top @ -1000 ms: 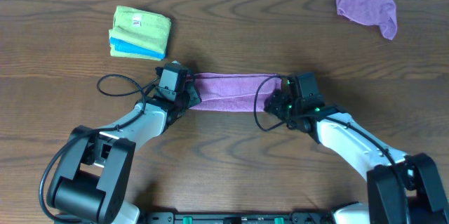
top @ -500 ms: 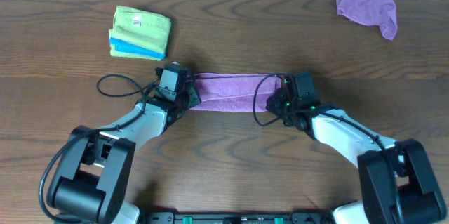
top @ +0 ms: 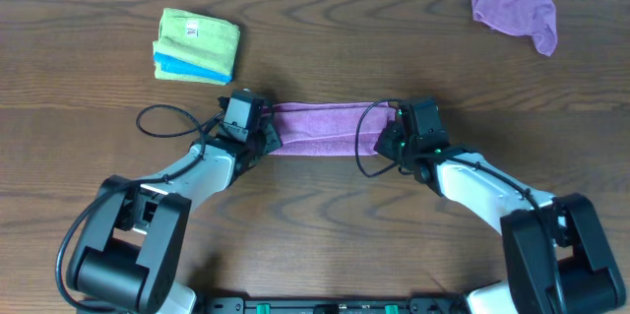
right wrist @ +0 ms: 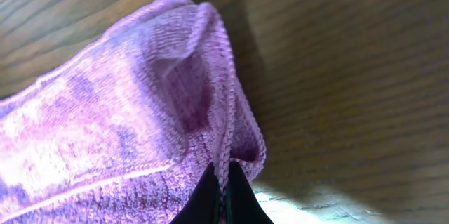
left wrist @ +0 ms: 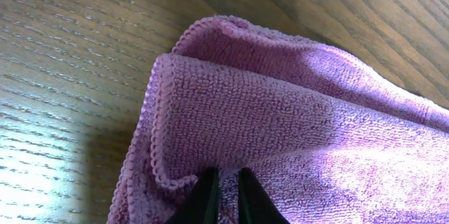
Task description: Fold the cloth
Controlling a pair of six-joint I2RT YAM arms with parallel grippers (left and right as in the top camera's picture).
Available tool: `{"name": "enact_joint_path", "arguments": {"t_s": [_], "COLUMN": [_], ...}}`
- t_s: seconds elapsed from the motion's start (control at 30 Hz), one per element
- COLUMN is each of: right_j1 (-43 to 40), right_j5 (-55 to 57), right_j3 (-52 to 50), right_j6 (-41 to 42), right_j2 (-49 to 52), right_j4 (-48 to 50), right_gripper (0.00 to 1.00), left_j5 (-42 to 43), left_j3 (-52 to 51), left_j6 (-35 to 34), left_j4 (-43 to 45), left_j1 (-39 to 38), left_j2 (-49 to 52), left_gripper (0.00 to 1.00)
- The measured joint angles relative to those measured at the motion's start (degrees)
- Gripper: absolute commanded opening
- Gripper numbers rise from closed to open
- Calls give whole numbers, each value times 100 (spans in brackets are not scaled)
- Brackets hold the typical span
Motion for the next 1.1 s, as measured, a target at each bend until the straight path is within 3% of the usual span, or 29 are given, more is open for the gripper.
{"name": "enact_joint_path", "arguments": {"t_s": [0.33,0.83,1.1], "right_j1": [142,1224,1580], "right_j5": [90,125,144], "right_j3": [-2,-2,391], "right_j6": [-752,-1091,-1228], "right_j2": [-1294,-1294,-702], "right_j4": [9,837,680], "right_gripper": [1,1,1], "left_j5": [-2,15,90], "left_j3": [0,0,4], "left_j6": [-22,-26,109], "left_j4": [184,184,37], "left_j1": [-328,-339,-339], "left_j2": [15,17,15], "left_gripper": [12,9,6]}}
